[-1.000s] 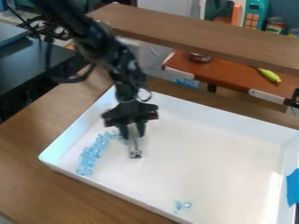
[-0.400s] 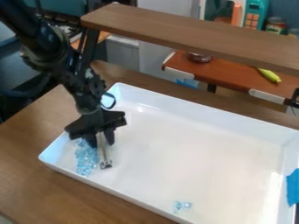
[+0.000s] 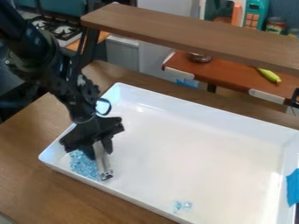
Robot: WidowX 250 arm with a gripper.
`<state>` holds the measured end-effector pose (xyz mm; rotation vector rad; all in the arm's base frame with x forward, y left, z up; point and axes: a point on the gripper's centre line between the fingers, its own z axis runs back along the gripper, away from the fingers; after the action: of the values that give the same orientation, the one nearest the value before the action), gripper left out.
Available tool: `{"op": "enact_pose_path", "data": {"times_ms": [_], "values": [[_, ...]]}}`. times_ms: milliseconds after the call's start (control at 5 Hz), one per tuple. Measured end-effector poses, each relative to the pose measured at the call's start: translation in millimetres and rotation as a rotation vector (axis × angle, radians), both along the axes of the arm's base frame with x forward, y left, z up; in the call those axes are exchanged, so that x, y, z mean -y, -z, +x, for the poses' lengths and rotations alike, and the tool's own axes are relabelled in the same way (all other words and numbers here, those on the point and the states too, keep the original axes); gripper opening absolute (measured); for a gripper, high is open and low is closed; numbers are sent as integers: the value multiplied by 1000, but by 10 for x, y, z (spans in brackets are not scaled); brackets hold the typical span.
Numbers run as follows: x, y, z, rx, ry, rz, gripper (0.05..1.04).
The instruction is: Sweep into pile
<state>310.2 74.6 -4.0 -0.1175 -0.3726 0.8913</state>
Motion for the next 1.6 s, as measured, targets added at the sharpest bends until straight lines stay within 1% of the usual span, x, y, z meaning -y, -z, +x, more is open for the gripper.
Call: {"op": "enact_pose_path", "data": {"times_ms": [200,400,600,800,1000,1200,1400,1600], "values": [[222,-177,130,75,8,-23,383],[465,-200,146,69,12,-50,383],[838,-293,262,75,89,-80,383],[1387,-208,319,85,257,-19,383],[1770,-84,362,86,374,13,383],[1972,-12,428,92,448,23,383],[1984,27,425,82,476,31,383],[1886,56,392,35,514,30,383]]}}
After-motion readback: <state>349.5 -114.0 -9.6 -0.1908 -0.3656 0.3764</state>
